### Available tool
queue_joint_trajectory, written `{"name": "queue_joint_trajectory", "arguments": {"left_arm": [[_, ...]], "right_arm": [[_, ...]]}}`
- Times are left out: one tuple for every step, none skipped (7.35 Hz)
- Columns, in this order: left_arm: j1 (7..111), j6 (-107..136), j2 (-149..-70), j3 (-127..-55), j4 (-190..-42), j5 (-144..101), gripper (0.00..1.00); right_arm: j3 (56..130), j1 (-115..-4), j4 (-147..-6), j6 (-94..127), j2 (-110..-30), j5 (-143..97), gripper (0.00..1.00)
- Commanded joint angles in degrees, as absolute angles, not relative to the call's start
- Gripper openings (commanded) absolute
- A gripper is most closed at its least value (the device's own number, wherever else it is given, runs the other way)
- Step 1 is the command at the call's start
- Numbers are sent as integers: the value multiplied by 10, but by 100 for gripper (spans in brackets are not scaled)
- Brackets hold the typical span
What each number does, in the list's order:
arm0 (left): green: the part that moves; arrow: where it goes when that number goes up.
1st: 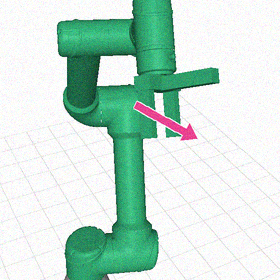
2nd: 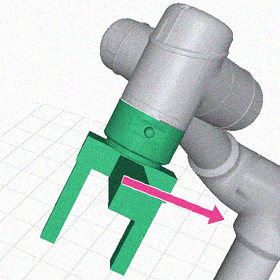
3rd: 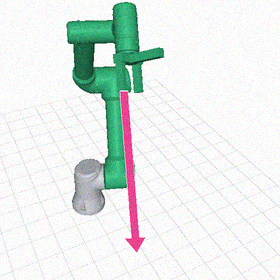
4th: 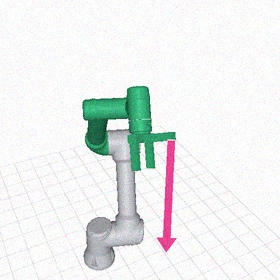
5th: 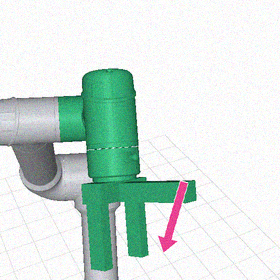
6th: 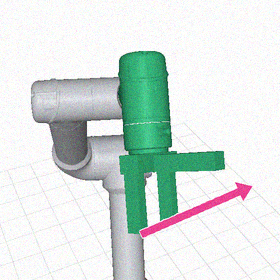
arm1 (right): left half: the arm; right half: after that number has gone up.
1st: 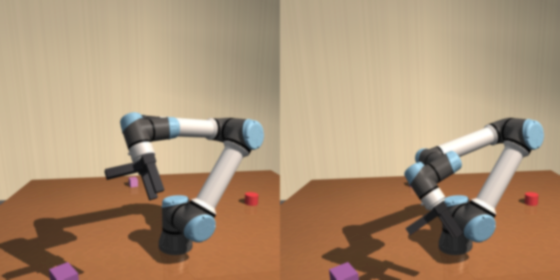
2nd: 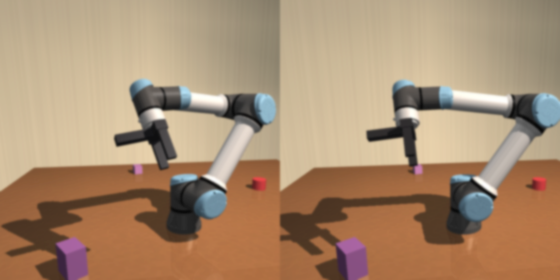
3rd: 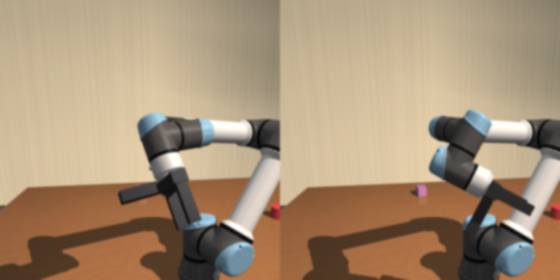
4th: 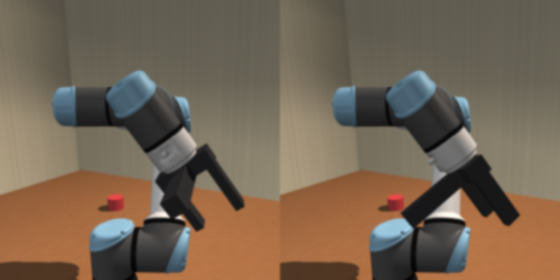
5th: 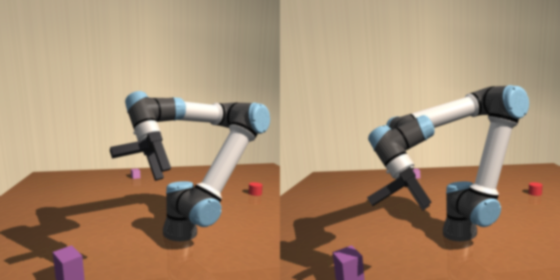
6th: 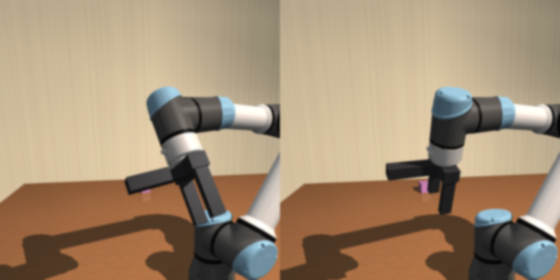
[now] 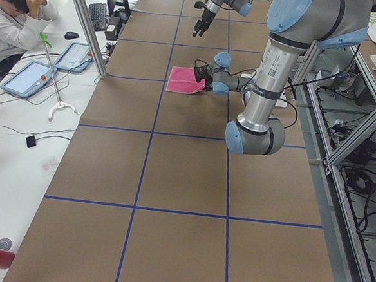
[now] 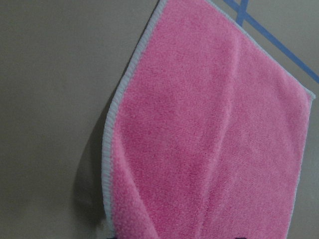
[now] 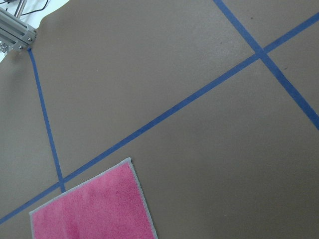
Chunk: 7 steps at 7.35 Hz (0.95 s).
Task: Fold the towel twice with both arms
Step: 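Lower and close the left gripper on the towel's near corner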
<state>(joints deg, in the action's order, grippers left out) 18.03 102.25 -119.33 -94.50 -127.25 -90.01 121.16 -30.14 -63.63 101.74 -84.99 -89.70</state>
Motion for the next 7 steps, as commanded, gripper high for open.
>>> {"name": "queue_joint_trajectory", "arguments": {"left_arm": [[180, 1020, -1192, -943, -1272, -901, 56], [183, 1013, -1189, -946, -1272, -901, 49], [185, 992, -1185, -949, -1273, -902, 49], [185, 989, -1179, -950, -1273, -903, 49], [185, 983, -1173, -954, -1273, -904, 49], [185, 983, -1169, -955, -1273, -904, 49], [185, 983, -1168, -955, -1273, -904, 48]], "right_arm": [[1211, -301, -636, 1018, -850, -896, 99], [1211, -301, -636, 1017, -850, -896, 99], [1211, -300, -636, 1018, -850, -896, 99], [1211, -299, -636, 1018, -850, -896, 99], [1211, -299, -636, 1018, -850, -896, 99], [1211, -299, -636, 1017, -850, -896, 99], [1211, -299, -636, 1017, -850, -896, 99]]}}
